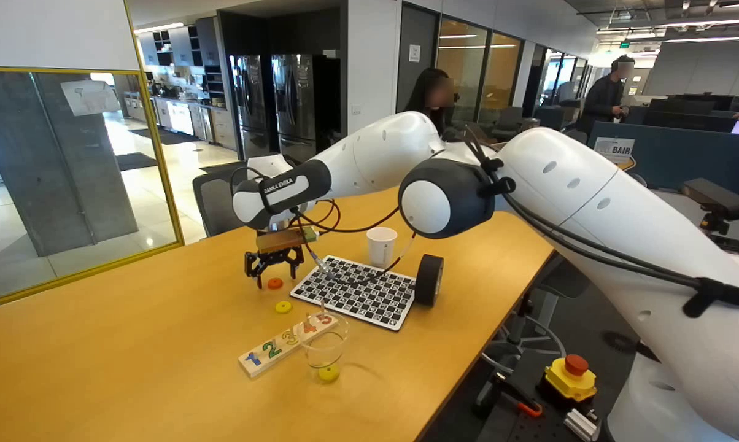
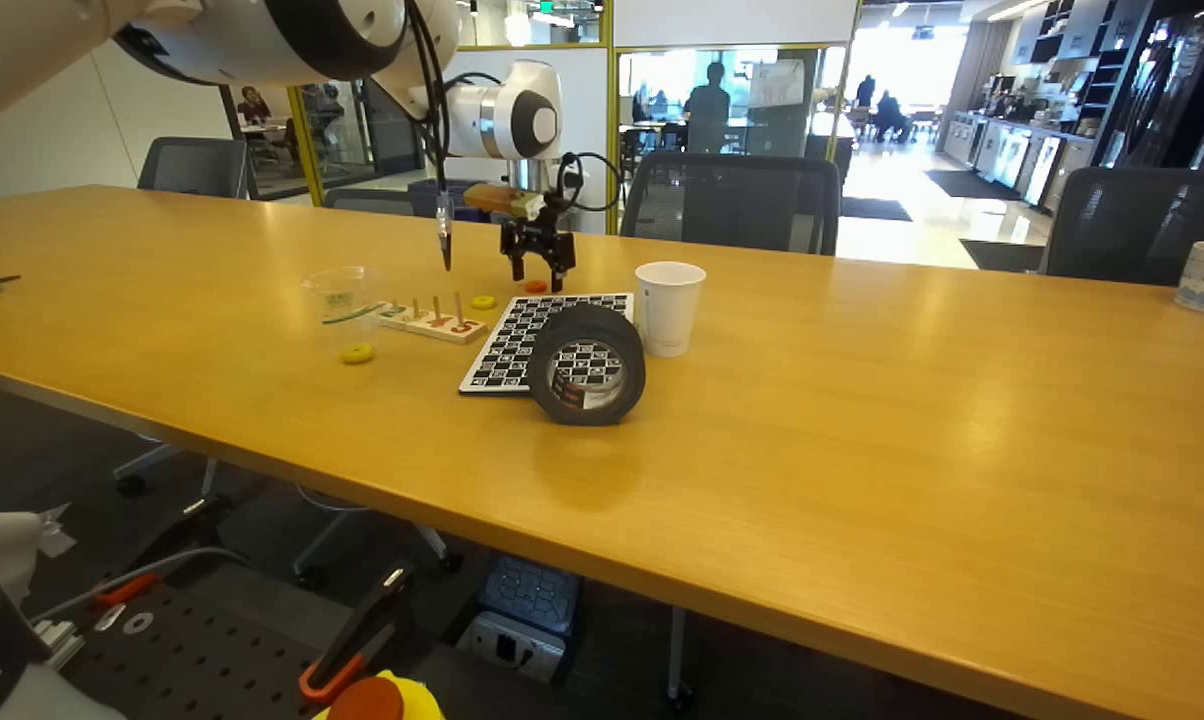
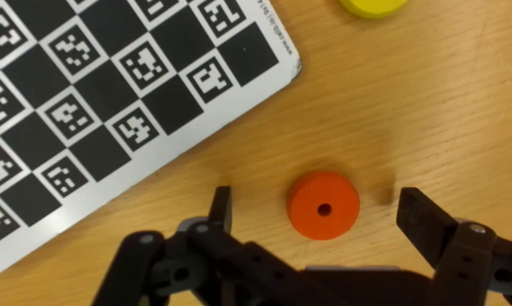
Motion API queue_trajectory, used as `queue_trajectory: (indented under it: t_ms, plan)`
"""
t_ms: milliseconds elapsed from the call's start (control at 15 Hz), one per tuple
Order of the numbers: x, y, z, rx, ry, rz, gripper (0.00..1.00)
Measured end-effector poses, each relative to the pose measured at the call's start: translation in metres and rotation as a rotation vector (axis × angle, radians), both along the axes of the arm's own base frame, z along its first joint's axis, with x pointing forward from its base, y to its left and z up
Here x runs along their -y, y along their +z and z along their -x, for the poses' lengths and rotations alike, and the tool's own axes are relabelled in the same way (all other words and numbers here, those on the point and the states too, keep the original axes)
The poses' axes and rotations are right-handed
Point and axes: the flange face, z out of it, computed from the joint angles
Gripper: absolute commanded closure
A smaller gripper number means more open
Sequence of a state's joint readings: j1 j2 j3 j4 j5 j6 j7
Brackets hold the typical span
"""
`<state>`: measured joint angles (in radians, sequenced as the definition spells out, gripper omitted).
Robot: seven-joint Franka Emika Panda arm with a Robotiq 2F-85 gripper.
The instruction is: Pick up the yellow objects from the table and put them in the colorless cup, then pick up the orange objects from the table and put them in the white cup
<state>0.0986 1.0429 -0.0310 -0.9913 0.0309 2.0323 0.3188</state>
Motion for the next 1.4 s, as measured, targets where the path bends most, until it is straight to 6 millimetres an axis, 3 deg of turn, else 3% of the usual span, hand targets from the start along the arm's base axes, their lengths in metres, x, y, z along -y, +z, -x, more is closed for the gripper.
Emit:
queue_trajectory:
  t_ms: [200, 267, 333, 800, 1200, 1400]
  plan:
    - [0.001, 0.001, -0.001, 0.002, -0.008, 0.003, 0.00]
    - [0.001, 0.001, -0.001, 0.003, -0.011, 0.004, 0.25]
    - [0.001, 0.001, -0.001, 0.004, -0.012, 0.005, 0.26]
    - [0.003, 0.004, -0.003, 0.023, -0.017, 0.007, 0.80]
    - [0.006, 0.008, -0.005, 0.033, -0.048, 0.017, 0.82]
    - [0.015, 0.029, -0.009, 0.074, -0.090, 0.035, 0.82]
